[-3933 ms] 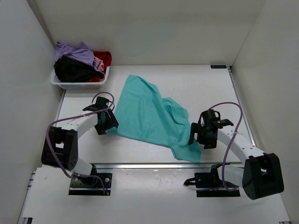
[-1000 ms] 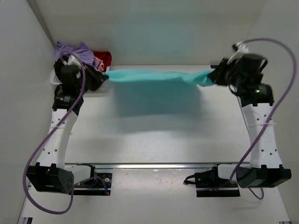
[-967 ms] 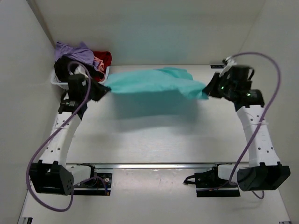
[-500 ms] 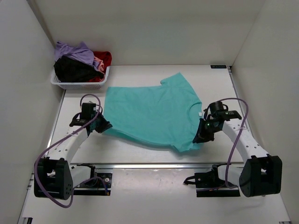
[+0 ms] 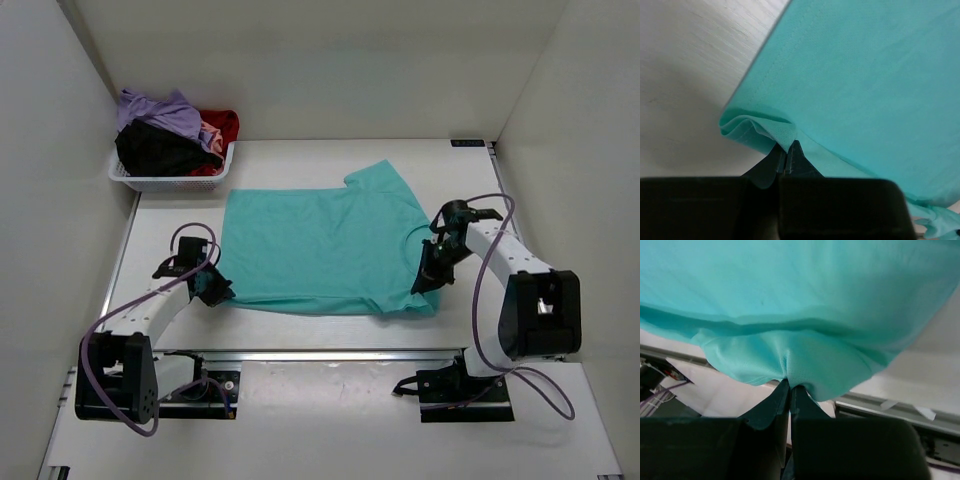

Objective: Fold and stack the t-shirts
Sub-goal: Grap the side of the flattened tshirt closest away from the robot with both arms, then fold the flattened tshirt in 1/3 of the way

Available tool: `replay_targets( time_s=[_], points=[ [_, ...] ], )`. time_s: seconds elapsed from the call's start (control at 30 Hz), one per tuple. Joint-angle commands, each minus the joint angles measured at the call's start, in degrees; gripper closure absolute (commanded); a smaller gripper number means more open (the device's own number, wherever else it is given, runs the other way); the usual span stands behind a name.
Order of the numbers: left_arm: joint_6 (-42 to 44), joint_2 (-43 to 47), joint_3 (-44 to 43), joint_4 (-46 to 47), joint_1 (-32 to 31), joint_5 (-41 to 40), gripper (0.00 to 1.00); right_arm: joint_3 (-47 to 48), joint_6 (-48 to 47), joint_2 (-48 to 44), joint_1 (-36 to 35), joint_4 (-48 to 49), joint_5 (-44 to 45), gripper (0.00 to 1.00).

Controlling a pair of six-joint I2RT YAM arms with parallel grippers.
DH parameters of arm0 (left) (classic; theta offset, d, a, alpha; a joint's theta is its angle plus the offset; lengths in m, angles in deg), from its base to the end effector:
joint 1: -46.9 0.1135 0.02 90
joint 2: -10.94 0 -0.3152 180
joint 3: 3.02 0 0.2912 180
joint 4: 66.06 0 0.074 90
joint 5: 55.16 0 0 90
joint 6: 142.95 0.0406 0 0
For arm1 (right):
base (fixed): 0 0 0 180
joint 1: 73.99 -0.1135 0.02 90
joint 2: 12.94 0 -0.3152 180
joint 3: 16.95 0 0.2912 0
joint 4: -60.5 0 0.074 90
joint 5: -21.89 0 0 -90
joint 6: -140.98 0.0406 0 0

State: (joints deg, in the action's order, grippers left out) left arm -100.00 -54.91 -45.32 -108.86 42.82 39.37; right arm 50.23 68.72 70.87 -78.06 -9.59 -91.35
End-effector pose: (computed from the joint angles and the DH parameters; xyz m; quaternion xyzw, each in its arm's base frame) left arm 0.2032 -0.0177 0.1799 -0.3507 0.9130 -0.1233 0.1680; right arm 0.2696 0.0352 0.2324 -0.1108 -0.9728 -0.2030 0.0106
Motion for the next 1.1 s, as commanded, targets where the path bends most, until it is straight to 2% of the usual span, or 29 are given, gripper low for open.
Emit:
replay_targets(
  time_s=[0.0,0.53,1.07],
  points=[
    [-0.68,-2.08,-0.96,2.09,1.00,-1.37,1.00,5.17,-2.18,4.50,1.17,0.89,0.48,1.00],
    [-1.21,-15.71,-12.03,6.84,2.49,-1.46,1.00,24.15,-3.32,21.74,-0.14,0.89,-0.40,1.00],
    [-0.15,-22.75,-20.38,6.66,3.46,-0.67,1.00,33.22,-2.80,27.98,-0.15,-1.31,-0.75,1.00]
  ],
)
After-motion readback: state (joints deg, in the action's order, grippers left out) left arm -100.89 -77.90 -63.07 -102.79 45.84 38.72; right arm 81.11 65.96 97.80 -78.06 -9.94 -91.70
